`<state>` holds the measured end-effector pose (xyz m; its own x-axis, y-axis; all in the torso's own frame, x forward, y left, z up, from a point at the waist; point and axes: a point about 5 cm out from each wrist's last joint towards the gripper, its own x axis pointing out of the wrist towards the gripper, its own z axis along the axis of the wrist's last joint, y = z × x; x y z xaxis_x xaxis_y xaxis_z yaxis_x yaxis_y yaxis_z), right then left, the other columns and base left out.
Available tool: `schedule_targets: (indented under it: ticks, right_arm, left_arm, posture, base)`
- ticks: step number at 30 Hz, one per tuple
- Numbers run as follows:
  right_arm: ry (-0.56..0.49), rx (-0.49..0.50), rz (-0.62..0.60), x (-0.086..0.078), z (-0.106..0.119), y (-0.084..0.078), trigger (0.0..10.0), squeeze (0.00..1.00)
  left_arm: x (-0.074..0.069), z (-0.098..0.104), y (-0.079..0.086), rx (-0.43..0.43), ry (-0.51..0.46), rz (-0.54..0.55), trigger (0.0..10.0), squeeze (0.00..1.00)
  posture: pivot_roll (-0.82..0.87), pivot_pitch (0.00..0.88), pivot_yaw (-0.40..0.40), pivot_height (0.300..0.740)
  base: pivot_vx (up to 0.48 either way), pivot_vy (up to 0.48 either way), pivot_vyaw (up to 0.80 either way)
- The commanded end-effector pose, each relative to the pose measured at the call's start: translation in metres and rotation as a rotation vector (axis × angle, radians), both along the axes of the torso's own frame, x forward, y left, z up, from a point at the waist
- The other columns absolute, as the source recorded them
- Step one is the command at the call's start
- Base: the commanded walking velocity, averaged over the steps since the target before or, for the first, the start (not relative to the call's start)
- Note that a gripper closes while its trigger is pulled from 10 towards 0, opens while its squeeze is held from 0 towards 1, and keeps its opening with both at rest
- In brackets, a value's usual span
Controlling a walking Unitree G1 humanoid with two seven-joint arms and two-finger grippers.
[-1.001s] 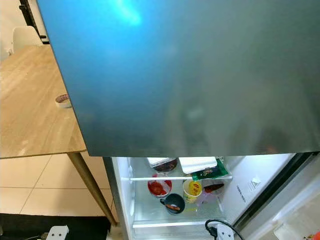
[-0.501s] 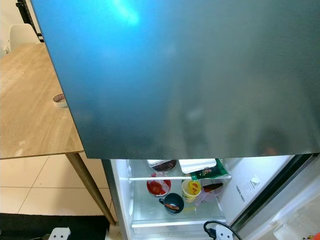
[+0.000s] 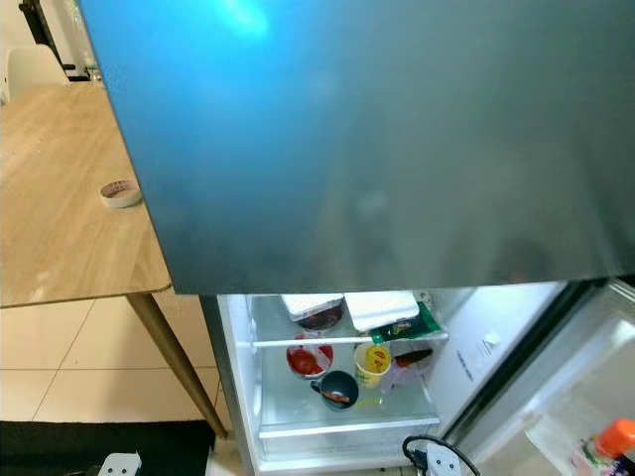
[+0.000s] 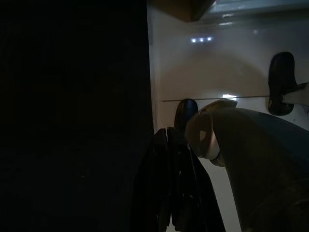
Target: Restocking fridge
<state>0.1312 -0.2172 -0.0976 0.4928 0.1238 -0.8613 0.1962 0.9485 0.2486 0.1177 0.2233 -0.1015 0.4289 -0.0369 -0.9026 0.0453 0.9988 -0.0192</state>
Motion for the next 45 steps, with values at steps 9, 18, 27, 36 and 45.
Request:
schedule_targets:
  ticks: [9,18,27,36,45]
  right_arm:
    - [0.007,0.004,0.000,-0.001,-0.001,0.001,10.0,0.00]
    - [0.008,0.009,-0.001,-0.002,-0.001,0.003,10.0,0.00]
    - [0.011,0.011,-0.001,-0.004,-0.001,0.002,10.0,0.00]
    - [0.009,0.011,0.002,-0.003,-0.001,0.000,10.0,0.00]
    - [0.012,0.013,0.002,-0.005,-0.001,-0.001,10.0,0.00]
  left_arm:
    - [-0.004,-0.003,-0.006,0.001,0.025,-0.012,10.0,0.00]
    - [-0.001,-0.004,-0.020,-0.017,0.015,-0.030,10.0,0.00]
    - [0.000,-0.004,-0.020,-0.019,0.012,-0.038,10.0,0.00]
    - [-0.003,-0.004,-0.018,-0.020,0.014,-0.041,10.0,0.00]
    - [-0.006,-0.005,-0.018,-0.023,0.019,-0.039,10.0,0.00]
  posture:
    - [0.01,0.000,-0.051,0.740]
    - [0.01,0.000,-0.051,0.740]
    - [0.01,0.000,-0.051,0.740]
    - [0.00,0.000,-0.055,0.740]
    - [0.00,0.000,-0.059,0.740]
  base:
    - [-0.375,0.000,0.00]
    - [-0.387,0.000,0.00]
    - [-0.399,0.000,0.00]
    - [-0.411,0.000,0.00]
    - [-0.413,0.000,0.00]
